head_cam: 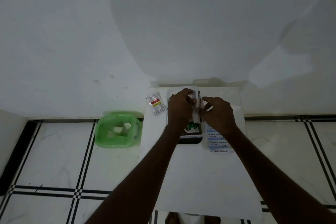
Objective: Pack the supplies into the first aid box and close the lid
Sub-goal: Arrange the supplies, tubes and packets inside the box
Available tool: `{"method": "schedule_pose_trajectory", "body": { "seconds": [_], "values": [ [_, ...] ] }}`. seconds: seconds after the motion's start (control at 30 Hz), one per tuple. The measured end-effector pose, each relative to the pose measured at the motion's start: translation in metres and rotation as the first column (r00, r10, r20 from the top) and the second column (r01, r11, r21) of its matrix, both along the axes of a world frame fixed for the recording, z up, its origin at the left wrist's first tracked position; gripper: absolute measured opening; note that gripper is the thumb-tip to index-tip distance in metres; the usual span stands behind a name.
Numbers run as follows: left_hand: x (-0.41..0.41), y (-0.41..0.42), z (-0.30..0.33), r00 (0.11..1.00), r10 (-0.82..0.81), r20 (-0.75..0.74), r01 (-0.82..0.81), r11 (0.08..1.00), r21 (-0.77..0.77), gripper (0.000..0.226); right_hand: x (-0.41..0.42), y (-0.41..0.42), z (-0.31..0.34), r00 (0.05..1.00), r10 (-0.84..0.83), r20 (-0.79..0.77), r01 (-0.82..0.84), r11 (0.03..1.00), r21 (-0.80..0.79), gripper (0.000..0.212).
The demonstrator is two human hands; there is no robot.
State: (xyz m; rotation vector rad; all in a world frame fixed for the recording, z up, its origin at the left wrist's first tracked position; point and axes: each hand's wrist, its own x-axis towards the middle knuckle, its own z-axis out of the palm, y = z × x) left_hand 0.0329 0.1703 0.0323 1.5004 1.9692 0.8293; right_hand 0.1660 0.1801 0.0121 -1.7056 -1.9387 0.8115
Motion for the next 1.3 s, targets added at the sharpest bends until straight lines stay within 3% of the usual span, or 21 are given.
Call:
{"method": "schedule_pose_trajectory", "body": {
  "seconds": [0.07, 0.2, 0.37, 0.43, 0.5, 0.6, 0.77, 0.87, 1.0, 1.1, 1.2, 1.3],
  "values": [
    [-0.003, -0.002, -0.002, 0.998, -0.040, -0.054, 0.041, 0.999, 0.013, 0.032, -0.002, -0.001, 0.002, 0.998, 0.010, 0.057, -0.011, 1.000, 0.013, 0.049],
    [-0.012, -0.007, -0.008, 0.906, -0.226, -0.358, 0.229, 0.973, -0.034, 0.052, -0.004, -0.004, -0.001, 0.996, -0.013, 0.084, 0.010, 0.999, 0.039, 0.047],
    [-0.024, -0.009, -0.012, 0.810, -0.313, -0.496, 0.315, 0.946, -0.083, 0.052, -0.003, -0.010, -0.007, 0.992, 0.032, 0.120, -0.045, 0.993, 0.112, 0.061],
    [-0.027, -0.009, -0.010, 0.794, -0.298, -0.530, 0.322, 0.945, -0.050, 0.046, -0.005, -0.008, -0.007, 0.972, 0.087, 0.219, -0.122, 0.981, 0.152, 0.064],
    [-0.028, -0.008, -0.011, 0.793, -0.302, -0.529, 0.326, 0.944, -0.050, 0.045, -0.008, -0.006, -0.009, 0.922, 0.152, 0.357, -0.203, 0.973, 0.109, 0.060],
    [-0.031, -0.012, -0.012, 0.798, -0.298, -0.524, 0.322, 0.946, -0.049, 0.045, -0.009, -0.003, -0.010, 0.886, 0.181, 0.426, -0.222, 0.974, 0.046, 0.061],
    [-0.031, -0.022, -0.012, 0.833, -0.260, -0.488, 0.289, 0.957, -0.017, 0.048, -0.009, -0.006, -0.009, 0.904, 0.160, 0.397, -0.181, 0.983, 0.015, 0.061],
    [-0.028, -0.031, -0.006, 0.864, -0.212, -0.457, 0.256, 0.966, 0.038, 0.051, -0.008, -0.007, -0.004, 0.939, 0.144, 0.313, -0.176, 0.982, 0.075, 0.053],
    [-0.018, -0.049, 0.004, 0.919, -0.100, -0.382, 0.173, 0.971, 0.163, 0.031, 0.012, -0.015, 0.002, 0.993, -0.034, 0.114, 0.011, 0.980, 0.199, 0.036],
    [0.007, -0.069, 0.012, 0.958, -0.080, -0.275, 0.138, 0.971, 0.197, 0.023, 0.038, -0.026, -0.010, 0.970, -0.198, 0.139, 0.184, 0.977, 0.107, 0.029],
    [0.025, -0.083, 0.009, 0.980, -0.032, -0.198, 0.070, 0.980, 0.185, 0.027, 0.056, -0.037, -0.035, 0.918, -0.195, 0.346, 0.254, 0.958, -0.133, 0.057],
    [0.028, -0.086, -0.001, 0.973, 0.025, -0.231, 0.025, 0.977, 0.212, 0.031, 0.057, -0.044, -0.060, 0.892, -0.147, 0.427, 0.225, 0.964, -0.139, 0.077]
  ]
}}
